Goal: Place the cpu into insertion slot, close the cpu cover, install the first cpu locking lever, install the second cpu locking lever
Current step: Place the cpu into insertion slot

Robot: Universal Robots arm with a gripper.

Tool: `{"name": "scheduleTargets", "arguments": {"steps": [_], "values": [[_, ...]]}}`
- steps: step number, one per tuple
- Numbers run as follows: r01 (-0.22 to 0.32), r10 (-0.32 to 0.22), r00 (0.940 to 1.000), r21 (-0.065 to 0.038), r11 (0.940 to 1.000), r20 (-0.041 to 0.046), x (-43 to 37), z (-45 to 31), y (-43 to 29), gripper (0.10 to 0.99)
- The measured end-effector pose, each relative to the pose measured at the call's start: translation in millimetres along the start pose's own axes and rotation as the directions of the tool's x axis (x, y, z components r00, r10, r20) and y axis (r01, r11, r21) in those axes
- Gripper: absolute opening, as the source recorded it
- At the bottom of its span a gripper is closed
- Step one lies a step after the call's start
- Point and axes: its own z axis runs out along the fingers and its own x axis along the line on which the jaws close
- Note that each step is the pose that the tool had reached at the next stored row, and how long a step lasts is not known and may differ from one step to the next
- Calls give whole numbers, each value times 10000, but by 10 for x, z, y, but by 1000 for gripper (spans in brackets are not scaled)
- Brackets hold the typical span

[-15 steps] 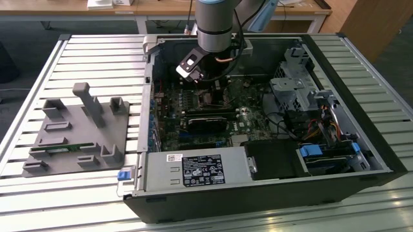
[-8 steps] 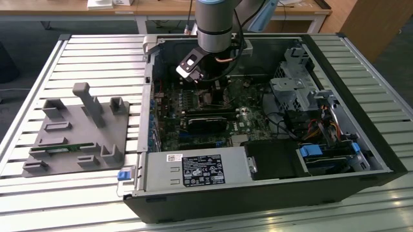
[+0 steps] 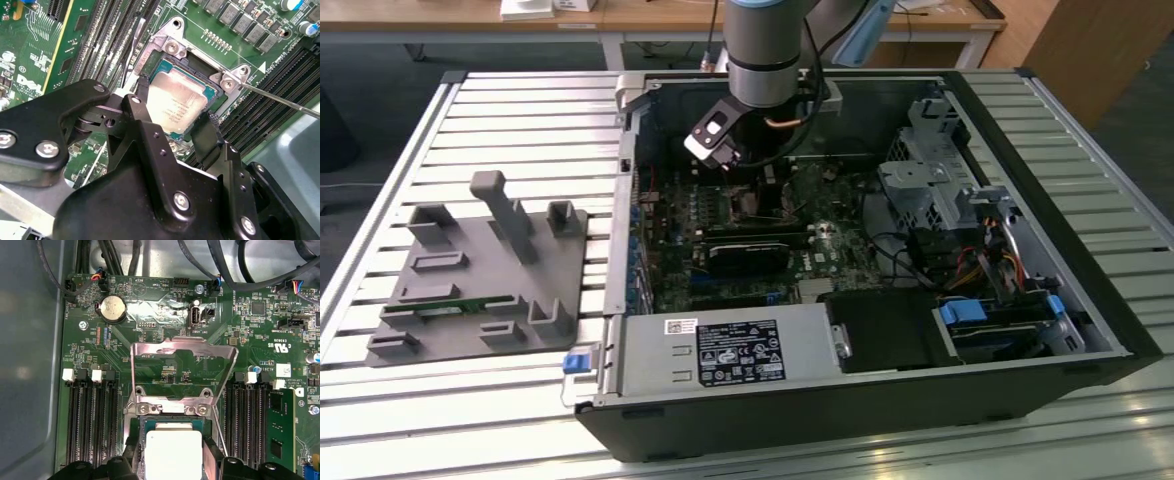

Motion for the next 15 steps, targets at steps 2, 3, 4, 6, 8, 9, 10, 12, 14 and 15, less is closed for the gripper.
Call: {"name": "scheduleTargets", "arguments": {"steps": [2, 3, 4, 6, 8, 9, 10, 12, 14, 15], "values": [[-1, 1, 10000, 1, 10000, 0, 2, 0, 0, 616], [-1, 1, 10000, 1, 10000, 0, 5, 0, 0, 616], [-1, 1, 10000, 1, 10000, 0, 5, 0, 0, 616], [-1, 1, 10000, 0, 10000, -1, 6, 0, 0, 616], [-1, 1, 10000, 0, 10000, -1, 5, 0, 0, 616], [-1, 1, 10000, 0, 10000, -1, 6, 0, 0, 616], [-1, 1, 10000, 0, 10000, -1, 6, -2, 0, 616], [-1, 1, 10000, 2, 10000, 2, 4, -23, 1, 616], [-2, 2, 10000, 1, 10000, -1, 3, -54, 3, 616], [-2, 2, 10000, 2, 10000, 0, 2, -72, 4, 616]]}}
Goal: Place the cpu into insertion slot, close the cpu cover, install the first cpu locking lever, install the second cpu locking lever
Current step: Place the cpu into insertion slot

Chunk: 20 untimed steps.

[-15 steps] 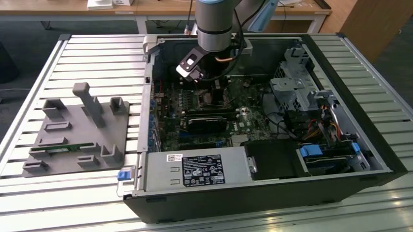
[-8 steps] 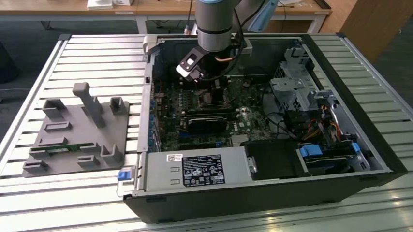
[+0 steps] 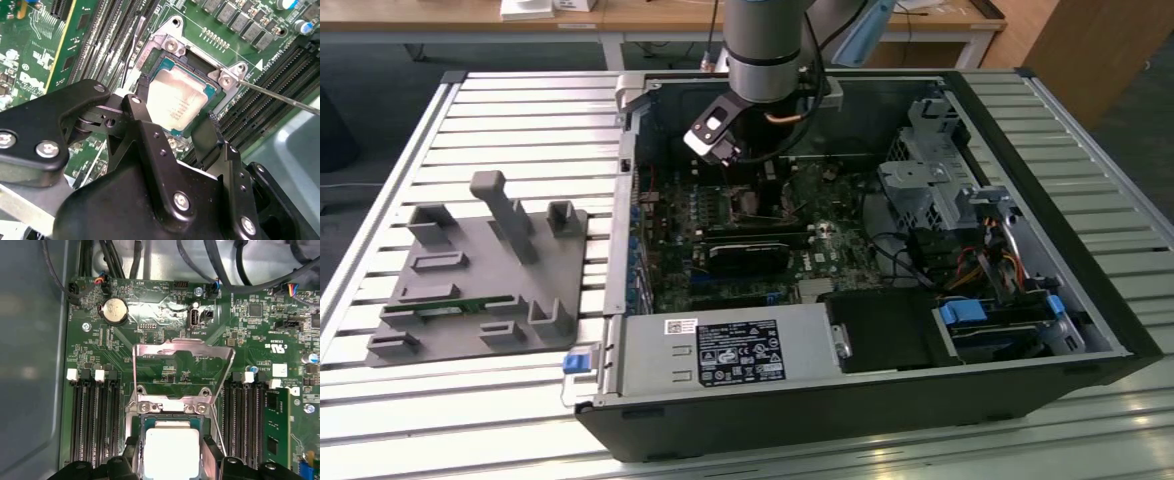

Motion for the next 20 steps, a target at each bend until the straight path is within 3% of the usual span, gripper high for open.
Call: {"name": "scheduleTargets", "arguments": {"steps": [5, 7, 10, 13, 16, 17, 20], "values": [[0, 0, 10000, 10, 10000, 0, -3, -78, 5, 600], [1, -1, 10000, 12, 10000, -1, -4, -93, 7, 478], [1, -1, 10000, 11, 10000, -3, -7, -98, 7, 420], [1, -1, 10000, 12, 10000, -1, -22, -98, 7, 243], [0, 0, 10000, 12, 10000, -2, -28, -97, 7, 184], [-1, 1, 10000, 12, 10000, -1, -29, -97, 7, 122], [1, -1, 10000, 12, 10000, -1, -33, -97, 7, 122]]}}
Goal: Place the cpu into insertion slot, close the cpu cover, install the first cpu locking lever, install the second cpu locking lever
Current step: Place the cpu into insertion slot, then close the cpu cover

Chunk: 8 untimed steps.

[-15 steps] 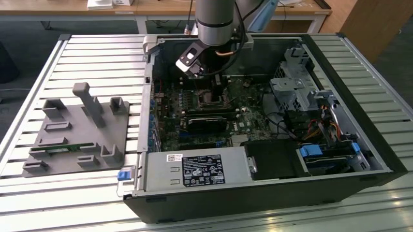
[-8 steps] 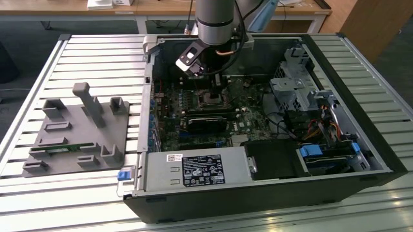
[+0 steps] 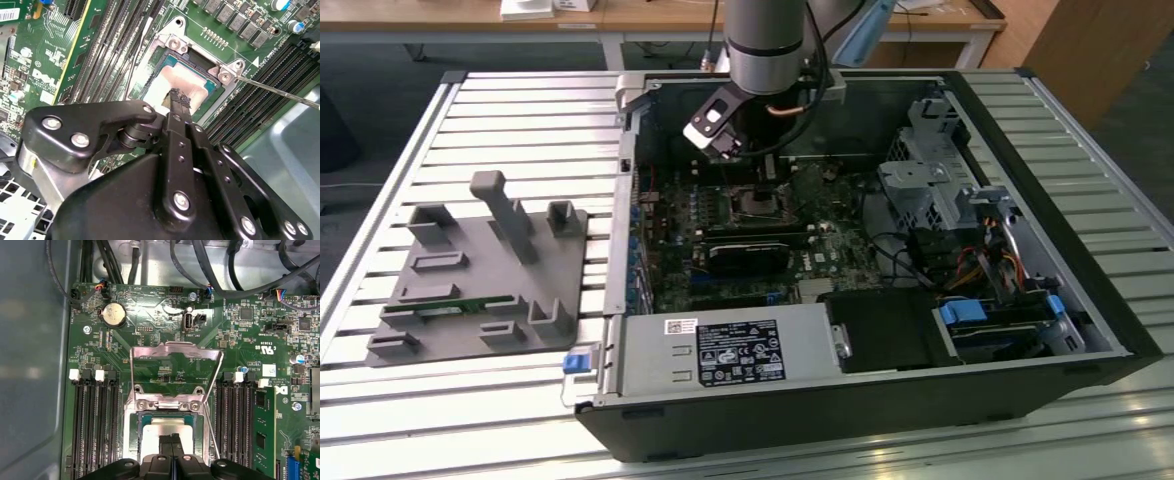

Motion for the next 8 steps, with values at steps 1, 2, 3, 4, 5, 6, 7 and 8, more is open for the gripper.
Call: {"name": "scheduleTargets", "arguments": {"steps": [1, 2, 3, 4, 5, 6, 7, 8], "values": [[0, 0, 10000, 0, 10000, 0, -1, 0, 0, 122], [0, 0, 10000, 0, 10000, 0, -1, 0, 0, 122], [0, 0, 10000, 0, 10000, -1, -1, -1, 0, 122], [0, 0, 10000, 0, 10000, 0, -1, -4, 0, 122], [0, 0, 10000, 0, 10000, 0, -1, -4, 0, 122], [0, 0, 10000, 0, 10000, 0, -2, -6, 0, 122], [0, 0, 10000, 0, 10000, 1, -2, -7, 1, 122], [0, 0, 10000, 0, 10000, 1, -2, -9, 1, 122]]}}
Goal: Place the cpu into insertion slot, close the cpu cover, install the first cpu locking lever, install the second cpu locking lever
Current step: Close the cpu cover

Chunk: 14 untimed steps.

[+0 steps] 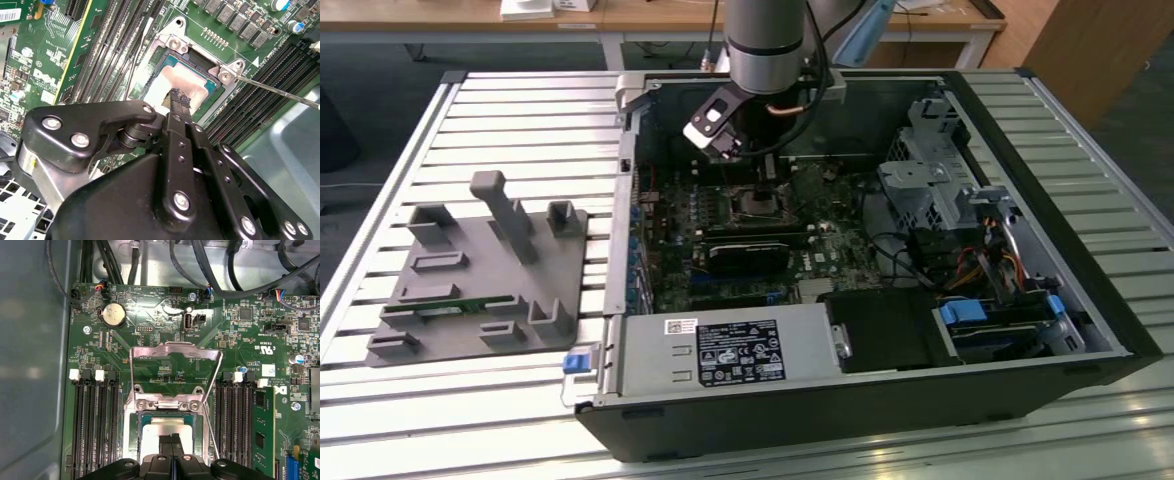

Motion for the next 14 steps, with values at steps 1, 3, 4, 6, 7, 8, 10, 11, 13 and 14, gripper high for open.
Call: {"name": "scheduleTargets", "arguments": {"steps": [1, 3, 4, 6, 7, 8, 10, 11, 13, 14], "values": [[0, 0, 10000, 0, 10000, 0, 0, -2, 0, 122], [0, 0, 10000, 0, 10000, 0, -1, -8, 0, 122], [0, 0, 10000, 0, 10000, 0, -1, -14, 1, 122], [0, 0, 10000, 0, 10000, 0, -1, -28, 2, 122], [0, 0, 10000, 0, 10000, 0, -2, -38, 3, 122], [0, 0, 10000, 0, 10000, -1, -2, -48, 4, 122], [0, 0, 10000, -1, 10000, -2, -3, -72, 5, 122], [0, 0, 10000, -1, 10000, -1, -4, -88, 6, 122], [0, 0, 10000, 0, 10000, -1, -6, -126, 8, 122], [-1, 1, 10000, -1, 10000, -2, -7, -149, 10, 122]]}}
